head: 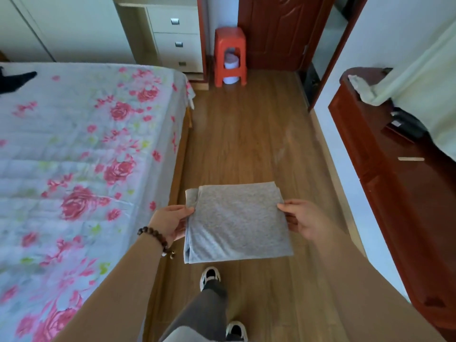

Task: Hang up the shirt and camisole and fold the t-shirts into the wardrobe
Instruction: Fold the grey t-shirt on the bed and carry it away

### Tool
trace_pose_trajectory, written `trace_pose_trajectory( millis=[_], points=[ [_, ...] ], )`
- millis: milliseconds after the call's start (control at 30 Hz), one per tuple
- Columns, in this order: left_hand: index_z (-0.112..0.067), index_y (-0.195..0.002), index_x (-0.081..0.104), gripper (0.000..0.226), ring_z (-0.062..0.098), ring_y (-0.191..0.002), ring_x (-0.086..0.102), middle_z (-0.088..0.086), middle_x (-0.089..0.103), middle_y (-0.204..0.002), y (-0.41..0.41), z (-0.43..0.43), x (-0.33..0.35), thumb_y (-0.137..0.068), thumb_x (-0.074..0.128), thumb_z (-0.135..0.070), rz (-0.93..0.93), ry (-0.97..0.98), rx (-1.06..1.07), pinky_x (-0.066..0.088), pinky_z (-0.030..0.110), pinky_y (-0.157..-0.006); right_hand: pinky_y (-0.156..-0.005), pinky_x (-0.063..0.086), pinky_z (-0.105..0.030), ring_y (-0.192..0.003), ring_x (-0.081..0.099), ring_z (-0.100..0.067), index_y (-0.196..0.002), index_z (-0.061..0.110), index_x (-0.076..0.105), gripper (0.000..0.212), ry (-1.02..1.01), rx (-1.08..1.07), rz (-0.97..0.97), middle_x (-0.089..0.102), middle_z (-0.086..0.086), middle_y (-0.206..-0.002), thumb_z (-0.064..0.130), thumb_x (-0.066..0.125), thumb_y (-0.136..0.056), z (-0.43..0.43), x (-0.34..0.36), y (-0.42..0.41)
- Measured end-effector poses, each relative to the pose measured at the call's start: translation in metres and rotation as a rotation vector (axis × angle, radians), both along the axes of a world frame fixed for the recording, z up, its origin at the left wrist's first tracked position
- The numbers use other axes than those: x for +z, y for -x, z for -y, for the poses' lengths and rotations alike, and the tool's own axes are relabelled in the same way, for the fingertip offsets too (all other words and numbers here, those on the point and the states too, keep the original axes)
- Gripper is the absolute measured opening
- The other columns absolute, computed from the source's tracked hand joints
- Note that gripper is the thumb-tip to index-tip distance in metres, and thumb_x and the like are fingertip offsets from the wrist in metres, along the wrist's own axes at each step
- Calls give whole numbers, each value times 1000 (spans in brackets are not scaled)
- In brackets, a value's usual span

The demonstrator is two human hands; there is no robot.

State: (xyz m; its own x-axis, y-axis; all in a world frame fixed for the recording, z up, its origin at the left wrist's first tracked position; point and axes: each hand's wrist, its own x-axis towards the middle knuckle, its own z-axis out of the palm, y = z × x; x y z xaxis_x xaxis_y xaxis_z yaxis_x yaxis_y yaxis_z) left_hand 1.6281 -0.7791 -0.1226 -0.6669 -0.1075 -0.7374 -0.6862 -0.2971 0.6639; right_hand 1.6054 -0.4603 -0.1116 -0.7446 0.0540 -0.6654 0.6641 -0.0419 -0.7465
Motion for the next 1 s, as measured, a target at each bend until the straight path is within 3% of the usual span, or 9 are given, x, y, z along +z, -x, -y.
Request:
trace_pose_trajectory(
  millis=[467,767,1000],
  points=[
    [6,-108,63,30,28,-79,68,20,67,-101,276,57,-4,-80,71,-3,-27,-21,83,56,30,-55,-68,53,-38,-82,67,-27,-97,1,65,11,-32,101,39,70,-15,-94,3,65,-86,60,3,304],
    [6,-108,63,30,31,-83,67,22,67,-103,428,91,11,-81,72,-3,-38,11,104,57,29,-55,-90,52,-51,-93,68,-32,-102,1,67,19,-64,127,70,71,-15,-100,5,68,-84,97,10,462],
    [7,-111,62,33,31,-84,67,22,67,-106,552,101,-2,-81,71,-3,-18,10,136,57,29,-54,-86,53,-47,-95,66,-29,-107,3,65,23,-40,137,71,69,-14,-105,6,68,-84,111,-5,594]
  ],
)
